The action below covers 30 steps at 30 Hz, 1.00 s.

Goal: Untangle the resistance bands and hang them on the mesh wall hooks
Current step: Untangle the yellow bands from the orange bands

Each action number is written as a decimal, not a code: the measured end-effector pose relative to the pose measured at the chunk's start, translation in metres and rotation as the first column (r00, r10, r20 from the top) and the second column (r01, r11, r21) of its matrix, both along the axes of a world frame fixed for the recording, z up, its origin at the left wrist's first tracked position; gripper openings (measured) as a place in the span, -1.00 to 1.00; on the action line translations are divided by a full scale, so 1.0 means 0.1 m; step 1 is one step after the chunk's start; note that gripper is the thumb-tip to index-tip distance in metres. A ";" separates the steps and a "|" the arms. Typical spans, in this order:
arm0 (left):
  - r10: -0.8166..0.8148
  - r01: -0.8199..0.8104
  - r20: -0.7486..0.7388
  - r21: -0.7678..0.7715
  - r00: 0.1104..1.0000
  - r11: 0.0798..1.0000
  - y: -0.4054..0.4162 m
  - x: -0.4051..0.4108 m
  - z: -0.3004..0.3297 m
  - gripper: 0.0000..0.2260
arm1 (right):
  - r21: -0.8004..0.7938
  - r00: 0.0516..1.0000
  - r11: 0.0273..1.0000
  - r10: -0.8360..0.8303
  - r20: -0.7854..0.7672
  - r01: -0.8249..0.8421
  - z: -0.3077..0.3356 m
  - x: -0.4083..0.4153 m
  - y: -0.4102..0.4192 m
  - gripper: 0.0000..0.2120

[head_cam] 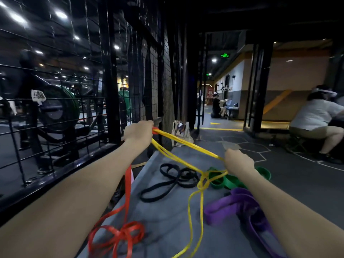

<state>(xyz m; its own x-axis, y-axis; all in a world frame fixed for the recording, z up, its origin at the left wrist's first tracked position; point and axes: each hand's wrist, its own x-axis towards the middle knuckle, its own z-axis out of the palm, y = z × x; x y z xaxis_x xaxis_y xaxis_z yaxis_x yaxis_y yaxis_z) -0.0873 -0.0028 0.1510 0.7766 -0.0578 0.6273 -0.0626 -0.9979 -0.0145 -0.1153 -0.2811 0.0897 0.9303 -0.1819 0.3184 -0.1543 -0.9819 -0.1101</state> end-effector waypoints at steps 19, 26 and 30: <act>0.039 -0.013 -0.063 0.368 0.997 0.930 -0.07 0.07 -0.38 -0.80 | 0.356 0.974 0.920 -0.208 0.084 0.166 -0.40 0.08 -0.43 -0.82; -0.236 -0.033 -0.432 -0.530 0.871 0.847 -0.25 0.18 -0.36 -0.76 | 0.986 0.998 0.160 -0.041 0.052 -0.045 -0.38 0.26 -0.19 -0.77; -0.461 -0.013 -0.417 -0.752 0.783 0.659 -0.49 0.01 -0.33 -0.79 | 0.992 0.991 -0.032 0.052 0.127 -0.125 -0.18 0.24 0.05 -0.79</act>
<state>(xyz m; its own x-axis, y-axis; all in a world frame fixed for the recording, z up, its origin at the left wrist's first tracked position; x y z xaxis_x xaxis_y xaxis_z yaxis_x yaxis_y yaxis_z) -0.0864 -0.0516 0.1180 0.9990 -0.0235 0.0390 -0.0451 -0.6370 0.7696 -0.0915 -0.2762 0.0713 0.9619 -0.2641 -0.0705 -0.0361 0.1331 -0.9904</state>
